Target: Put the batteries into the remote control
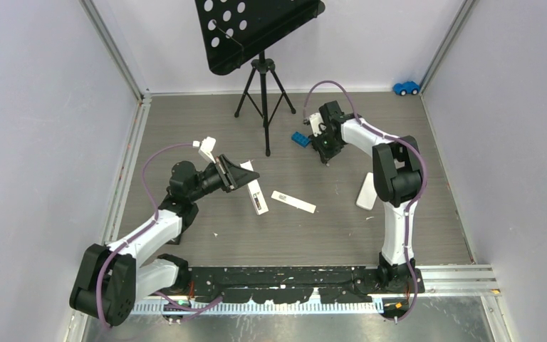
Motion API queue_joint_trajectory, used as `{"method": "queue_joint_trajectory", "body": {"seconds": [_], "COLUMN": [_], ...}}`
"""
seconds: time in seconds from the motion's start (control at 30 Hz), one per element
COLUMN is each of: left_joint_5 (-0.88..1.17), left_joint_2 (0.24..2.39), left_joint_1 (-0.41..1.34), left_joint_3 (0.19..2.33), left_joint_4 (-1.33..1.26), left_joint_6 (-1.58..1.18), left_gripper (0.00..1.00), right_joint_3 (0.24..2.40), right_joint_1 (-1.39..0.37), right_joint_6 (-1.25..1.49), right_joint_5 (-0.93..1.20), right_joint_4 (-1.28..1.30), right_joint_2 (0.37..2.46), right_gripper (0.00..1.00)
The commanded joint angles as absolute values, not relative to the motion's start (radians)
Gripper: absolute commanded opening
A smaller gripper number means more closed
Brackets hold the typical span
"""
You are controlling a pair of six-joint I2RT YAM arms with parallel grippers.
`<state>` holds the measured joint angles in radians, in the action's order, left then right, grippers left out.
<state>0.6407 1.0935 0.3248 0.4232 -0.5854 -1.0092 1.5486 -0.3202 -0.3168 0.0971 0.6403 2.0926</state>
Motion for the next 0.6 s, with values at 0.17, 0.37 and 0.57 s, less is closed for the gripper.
{"method": "queue_joint_trajectory", "body": {"seconds": [0.17, 0.37, 0.57], "left_joint_5": [0.660, 0.655, 0.644], "left_joint_2": [1.118, 1.208, 1.390], "left_joint_1": [0.319, 0.342, 0.370], "left_joint_3": [0.468, 0.460, 0.423], "left_joint_4": [-0.644, -0.718, -0.944], "left_joint_6": [-1.010, -1.091, -1.252], "left_gripper": [0.00, 0.00, 0.00], "right_joint_3": [1.542, 1.411, 1.262], "right_joint_1": [-0.333, -0.435, -0.535], "right_joint_6": [-0.129, 0.089, 0.405], "right_joint_5": [0.052, 0.019, 0.052], "right_joint_4": [0.647, 0.607, 0.580], "right_joint_2": [2.044, 1.812, 1.608], "right_gripper": [0.01, 0.02, 0.03]}}
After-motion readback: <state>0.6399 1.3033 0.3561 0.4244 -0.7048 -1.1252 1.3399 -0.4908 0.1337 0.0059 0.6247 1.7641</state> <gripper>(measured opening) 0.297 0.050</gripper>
